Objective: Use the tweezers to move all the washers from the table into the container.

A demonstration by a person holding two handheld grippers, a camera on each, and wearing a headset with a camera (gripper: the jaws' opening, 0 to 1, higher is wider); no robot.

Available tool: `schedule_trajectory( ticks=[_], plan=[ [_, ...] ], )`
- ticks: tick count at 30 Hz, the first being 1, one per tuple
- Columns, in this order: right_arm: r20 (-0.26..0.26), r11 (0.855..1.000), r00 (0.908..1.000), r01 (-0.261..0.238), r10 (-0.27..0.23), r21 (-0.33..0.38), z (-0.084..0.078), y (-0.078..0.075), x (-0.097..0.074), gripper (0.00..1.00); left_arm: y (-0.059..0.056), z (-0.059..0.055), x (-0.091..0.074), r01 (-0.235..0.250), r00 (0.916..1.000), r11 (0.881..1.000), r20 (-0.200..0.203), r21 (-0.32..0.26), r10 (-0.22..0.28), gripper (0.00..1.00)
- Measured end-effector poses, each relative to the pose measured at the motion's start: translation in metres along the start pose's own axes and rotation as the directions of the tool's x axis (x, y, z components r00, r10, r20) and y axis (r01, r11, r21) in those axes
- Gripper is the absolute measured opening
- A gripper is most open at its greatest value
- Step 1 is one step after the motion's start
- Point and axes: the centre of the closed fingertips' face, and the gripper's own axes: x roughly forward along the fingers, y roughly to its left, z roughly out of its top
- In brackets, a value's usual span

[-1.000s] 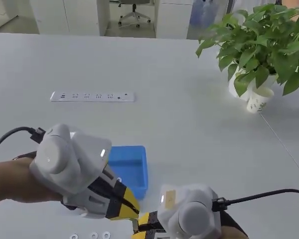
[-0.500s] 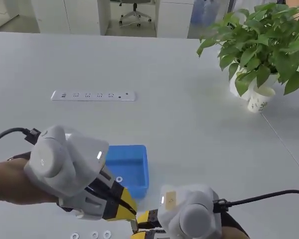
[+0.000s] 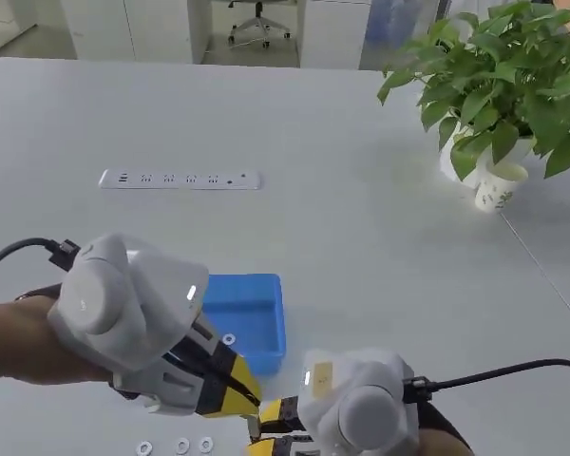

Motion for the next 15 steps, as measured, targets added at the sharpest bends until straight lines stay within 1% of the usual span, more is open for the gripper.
schedule_trajectory(
  ticks=[5, 15],
  plan=[
    [0.003, 1.0, 1.0, 0.002, -0.002, 0.006, -0.0004, -0.0008, -0.0007, 0.11, 0.0011, 0.0013, 0.0012, 0.001, 1.0, 1.0, 0.005, 0.006, -0.001, 0.04],
    [0.004, 1.0, 0.9999, 0.01, -0.01, 0.004, -0.001, -0.0017, -0.0014, 0.11, 0.0012, 0.0022, 0.0026, 0.009, 1.0, 1.0, 0.001, 0.02, -0.009, 0.04]
  ],
)
